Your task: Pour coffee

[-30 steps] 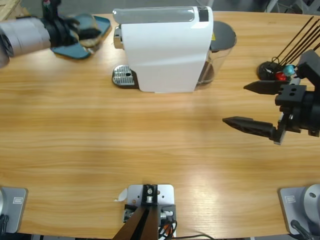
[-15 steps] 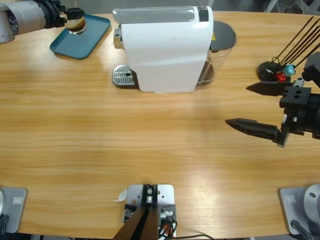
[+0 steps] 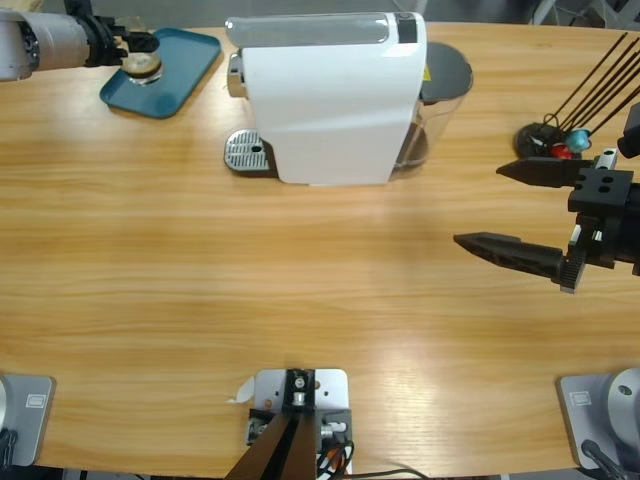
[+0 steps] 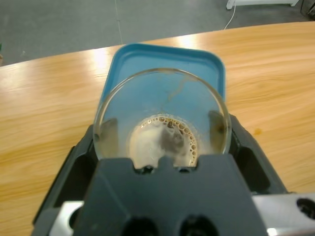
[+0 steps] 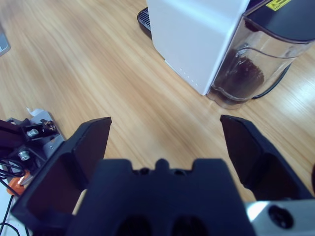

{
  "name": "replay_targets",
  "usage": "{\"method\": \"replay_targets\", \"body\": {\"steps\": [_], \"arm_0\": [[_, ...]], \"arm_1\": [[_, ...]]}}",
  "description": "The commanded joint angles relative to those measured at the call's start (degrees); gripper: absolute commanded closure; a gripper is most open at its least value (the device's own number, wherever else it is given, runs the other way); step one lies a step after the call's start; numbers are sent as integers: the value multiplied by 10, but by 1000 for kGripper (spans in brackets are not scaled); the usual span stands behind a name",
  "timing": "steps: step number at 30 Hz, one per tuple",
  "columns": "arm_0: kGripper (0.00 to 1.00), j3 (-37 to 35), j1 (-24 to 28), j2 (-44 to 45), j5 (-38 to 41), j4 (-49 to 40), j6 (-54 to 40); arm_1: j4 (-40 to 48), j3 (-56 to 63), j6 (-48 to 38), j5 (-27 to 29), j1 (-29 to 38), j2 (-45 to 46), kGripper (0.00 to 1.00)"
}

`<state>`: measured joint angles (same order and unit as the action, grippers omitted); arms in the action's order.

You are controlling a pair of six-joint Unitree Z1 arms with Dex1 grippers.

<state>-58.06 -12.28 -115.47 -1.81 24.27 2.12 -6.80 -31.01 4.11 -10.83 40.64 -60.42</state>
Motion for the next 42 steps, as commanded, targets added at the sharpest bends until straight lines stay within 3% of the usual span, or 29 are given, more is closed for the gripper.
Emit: {"method": "replay_targets", "body": {"steps": [1,13,18,23,28,35,42], "arm_0": [[506,-44,11,-53,-4,-50,22],[497,-140,22,-80,2,-177,36],[328,-169,22,-89,6,-220,36],[80,-172,22,-90,24,-240,36],[5,-171,28,-88,53,-261,32],[0,-126,28,-45,66,-266,13],[0,-73,27,89,120,-307,-20]], "arm_1": [[6,22,-3,-3,4,11,0],[8,24,-3,-2,4,15,0],[9,26,-3,-2,4,17,0],[10,26,-3,-2,4,18,0],[11,27,-4,-1,4,19,0],[14,28,-5,0,4,16,0],[15,27,-6,-1,4,13,0]]}}
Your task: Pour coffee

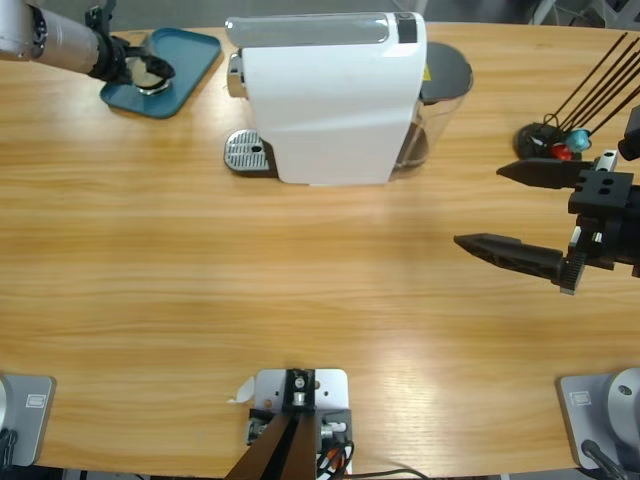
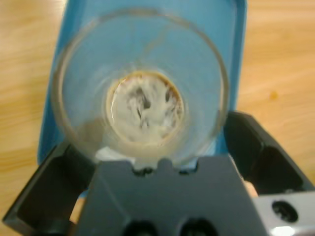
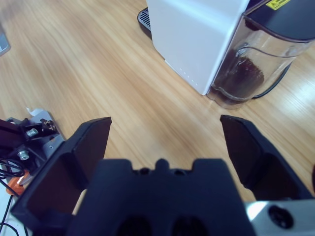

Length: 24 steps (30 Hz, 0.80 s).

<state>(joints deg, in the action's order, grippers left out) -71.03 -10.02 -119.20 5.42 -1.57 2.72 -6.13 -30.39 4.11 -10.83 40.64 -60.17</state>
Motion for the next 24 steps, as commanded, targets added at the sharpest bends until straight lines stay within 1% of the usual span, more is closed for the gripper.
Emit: {"method": "replay_targets", "body": {"steps": [1,5,6,9,10,12,14,17,19,21,24], "arm_0": [[0,56,3,156,48,-73,-27],[0,53,19,263,28,-192,-35],[0,54,12,294,35,-220,-40],[0,71,-77,380,61,-274,-77],[3,85,-102,402,78,-276,-91],[8,117,-130,435,132,-269,-111],[23,150,-141,445,214,-260,-121],[29,190,-154,448,279,-253,-141],[34,211,-163,458,304,-253,-140],[36,234,-180,460,312,-250,-140],[36,272,-186,464,314,-225,-140]], "arm_1": [[9,21,-6,-1,4,10,0],[9,21,-7,-2,4,8,0],[9,21,-8,-3,4,6,0],[8,14,-13,-4,4,-7,0],[6,10,-15,-5,4,-13,0],[1,3,-17,-15,4,-32,0],[-3,-2,-17,-21,4,-45,0],[-5,-5,-16,-24,5,-55,0],[-5,-5,-16,-24,4,-61,0],[-5,-9,-16,-28,4,-72,0],[-5,-23,-7,-40,5,-105,0]]}}
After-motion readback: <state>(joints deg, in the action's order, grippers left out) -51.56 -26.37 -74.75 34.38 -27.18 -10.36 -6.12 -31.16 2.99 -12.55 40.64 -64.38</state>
